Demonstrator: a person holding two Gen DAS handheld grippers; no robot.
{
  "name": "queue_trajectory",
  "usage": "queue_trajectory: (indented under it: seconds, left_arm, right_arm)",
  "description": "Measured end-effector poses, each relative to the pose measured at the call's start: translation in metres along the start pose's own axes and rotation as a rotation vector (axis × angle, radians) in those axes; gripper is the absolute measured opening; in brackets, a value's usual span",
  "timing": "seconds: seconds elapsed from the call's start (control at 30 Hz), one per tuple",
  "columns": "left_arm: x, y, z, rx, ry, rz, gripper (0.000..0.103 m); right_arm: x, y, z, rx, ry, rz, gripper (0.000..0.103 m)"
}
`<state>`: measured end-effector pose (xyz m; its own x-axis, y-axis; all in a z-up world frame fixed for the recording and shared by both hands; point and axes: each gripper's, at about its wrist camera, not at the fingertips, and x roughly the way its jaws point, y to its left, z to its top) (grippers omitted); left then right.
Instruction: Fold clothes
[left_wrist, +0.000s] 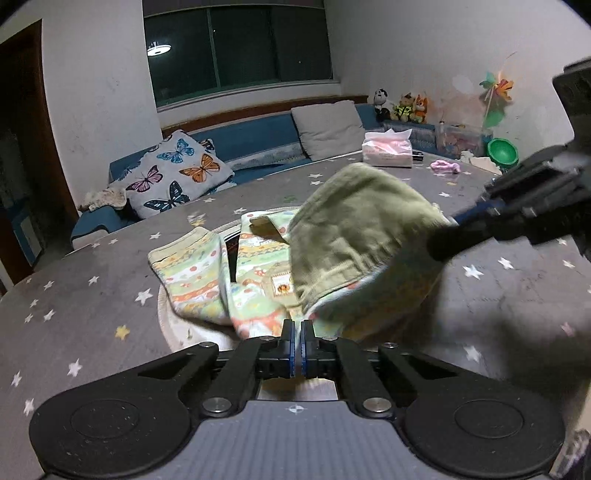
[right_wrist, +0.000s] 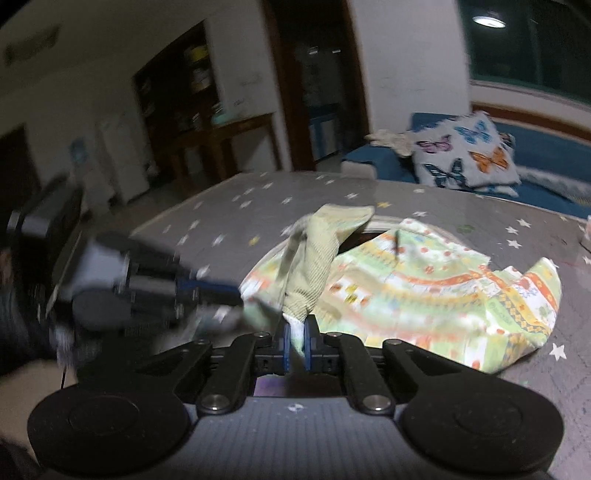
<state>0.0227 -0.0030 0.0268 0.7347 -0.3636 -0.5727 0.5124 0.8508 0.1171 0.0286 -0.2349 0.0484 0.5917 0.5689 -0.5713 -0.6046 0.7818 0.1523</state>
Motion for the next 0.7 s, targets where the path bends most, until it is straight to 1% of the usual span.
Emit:
queue_trajectory:
  seconds: [0.07, 0.17, 0.23, 0.33, 0.4, 0.47, 0.53, 0.67, 0.7]
  left_arm:
    - [-0.009, 0.001, -0.005, -0.008, 0.001, -0.004, 0.003]
    - [-0.016, 0.007, -0.008, -0.025, 0.004, 0.014, 0.003]
    - [-0.016, 0.015, -0.003, -0.043, 0.000, 0.047, 0.003]
    - [-0.011, 0.020, 0.015, -0.074, -0.031, 0.049, 0.003]
    - [-0.007, 0.023, 0.028, -0.095, -0.054, 0.047, 0.004]
    - [0.003, 0.018, 0.040, -0.092, -0.070, 0.015, 0.005]
    - [0.017, 0.008, 0.048, -0.070, -0.065, -0.012, 0.006]
    - [0.043, -0.009, 0.044, -0.043, -0.003, -0.070, 0.007]
    - [0.049, -0.012, 0.042, -0.038, 0.015, -0.085, 0.007]
  right_arm:
    - [-0.003, 0.011, -0.014, -0.070, 0.040, 0.011, 0.007]
    - [0.002, 0.021, -0.036, -0.142, 0.123, 0.004, 0.007]
    - [0.007, 0.024, -0.046, -0.172, 0.163, -0.001, 0.007]
    - [0.012, 0.028, -0.055, -0.213, 0.201, -0.007, 0.008]
    - [0.011, 0.029, -0.054, -0.219, 0.203, 0.008, 0.011]
    - [0.008, 0.027, -0.052, -0.224, 0.203, 0.019, 0.012]
    - [0.005, 0.024, -0.051, -0.226, 0.207, 0.010, 0.013]
    - [-0.002, 0.011, -0.045, -0.184, 0.198, -0.022, 0.014]
    - [-0.005, 0.005, -0.041, -0.164, 0.188, -0.037, 0.016]
